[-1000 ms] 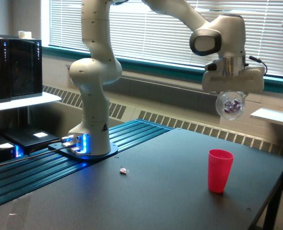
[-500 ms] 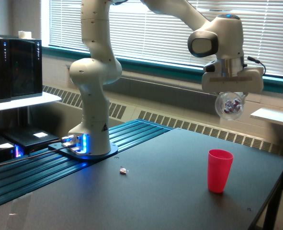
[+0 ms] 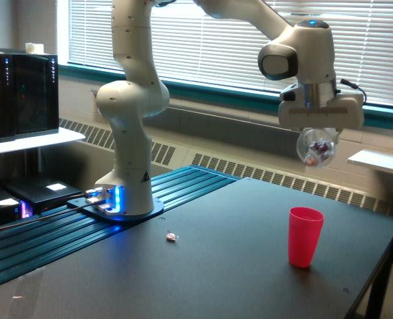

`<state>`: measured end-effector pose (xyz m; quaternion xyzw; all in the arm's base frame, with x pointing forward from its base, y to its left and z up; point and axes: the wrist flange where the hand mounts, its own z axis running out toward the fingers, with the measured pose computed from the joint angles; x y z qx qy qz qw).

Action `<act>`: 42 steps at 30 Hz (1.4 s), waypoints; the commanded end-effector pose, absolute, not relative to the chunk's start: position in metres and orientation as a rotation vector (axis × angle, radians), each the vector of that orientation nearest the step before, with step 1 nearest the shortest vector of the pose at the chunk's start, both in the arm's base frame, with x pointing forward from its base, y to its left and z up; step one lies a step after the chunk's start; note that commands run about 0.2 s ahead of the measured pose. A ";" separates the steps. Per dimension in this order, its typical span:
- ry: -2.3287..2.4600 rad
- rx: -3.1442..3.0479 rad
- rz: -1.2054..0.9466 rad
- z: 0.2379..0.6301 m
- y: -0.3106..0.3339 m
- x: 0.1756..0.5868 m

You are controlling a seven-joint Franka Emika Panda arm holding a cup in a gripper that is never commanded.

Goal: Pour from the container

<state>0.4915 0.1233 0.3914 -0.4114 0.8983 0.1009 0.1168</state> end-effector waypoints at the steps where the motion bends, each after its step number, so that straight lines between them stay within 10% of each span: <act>1: 2.697 -1.234 0.359 0.381 0.109 0.494; 28: 2.698 -1.203 0.460 0.383 0.113 0.508; 42: 2.487 -1.295 -0.069 0.455 0.139 0.484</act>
